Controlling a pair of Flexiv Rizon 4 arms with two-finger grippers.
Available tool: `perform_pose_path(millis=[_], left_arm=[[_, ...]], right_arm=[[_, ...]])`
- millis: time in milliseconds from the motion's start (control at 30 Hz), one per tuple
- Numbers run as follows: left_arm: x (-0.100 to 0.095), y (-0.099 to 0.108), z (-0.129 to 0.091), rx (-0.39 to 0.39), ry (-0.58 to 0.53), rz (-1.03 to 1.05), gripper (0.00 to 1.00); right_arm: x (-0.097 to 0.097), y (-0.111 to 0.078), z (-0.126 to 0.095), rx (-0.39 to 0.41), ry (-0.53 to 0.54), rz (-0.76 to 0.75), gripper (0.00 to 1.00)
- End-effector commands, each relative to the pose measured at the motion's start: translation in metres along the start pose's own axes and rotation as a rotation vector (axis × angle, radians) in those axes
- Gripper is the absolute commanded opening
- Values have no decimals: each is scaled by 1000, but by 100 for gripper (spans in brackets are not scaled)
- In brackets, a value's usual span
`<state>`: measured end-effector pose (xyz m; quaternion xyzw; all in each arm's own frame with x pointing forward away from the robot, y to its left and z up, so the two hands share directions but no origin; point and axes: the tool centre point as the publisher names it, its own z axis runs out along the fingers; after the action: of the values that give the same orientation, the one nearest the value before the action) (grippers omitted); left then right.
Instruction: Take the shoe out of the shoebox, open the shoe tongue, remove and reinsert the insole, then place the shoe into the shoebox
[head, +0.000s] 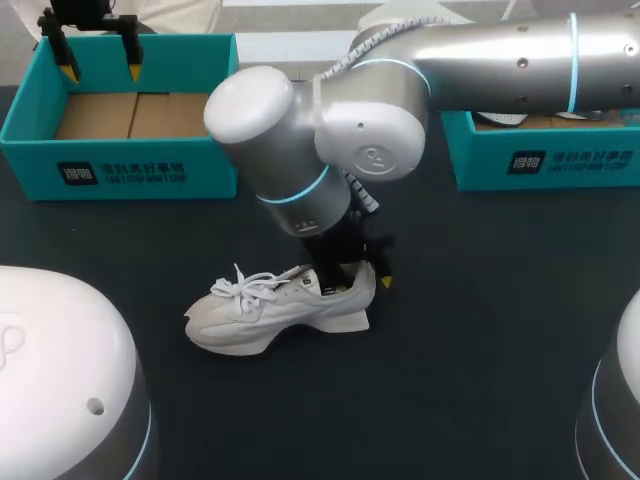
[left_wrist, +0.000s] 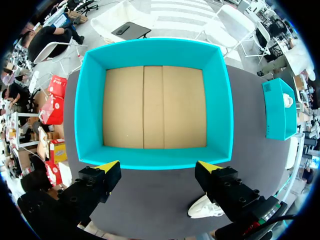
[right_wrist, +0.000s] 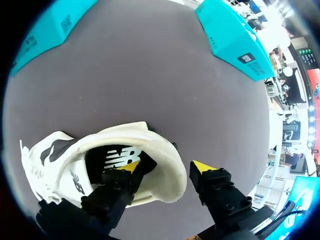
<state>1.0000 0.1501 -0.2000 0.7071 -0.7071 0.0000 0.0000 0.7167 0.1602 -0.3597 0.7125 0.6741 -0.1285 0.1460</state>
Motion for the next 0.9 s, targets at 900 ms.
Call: perform_pose_path(millis=[900], left_arm=[[0, 0, 0, 0, 0, 0, 100]], right_arm=[[-100, -9, -122, -252, 279, -492, 100]])
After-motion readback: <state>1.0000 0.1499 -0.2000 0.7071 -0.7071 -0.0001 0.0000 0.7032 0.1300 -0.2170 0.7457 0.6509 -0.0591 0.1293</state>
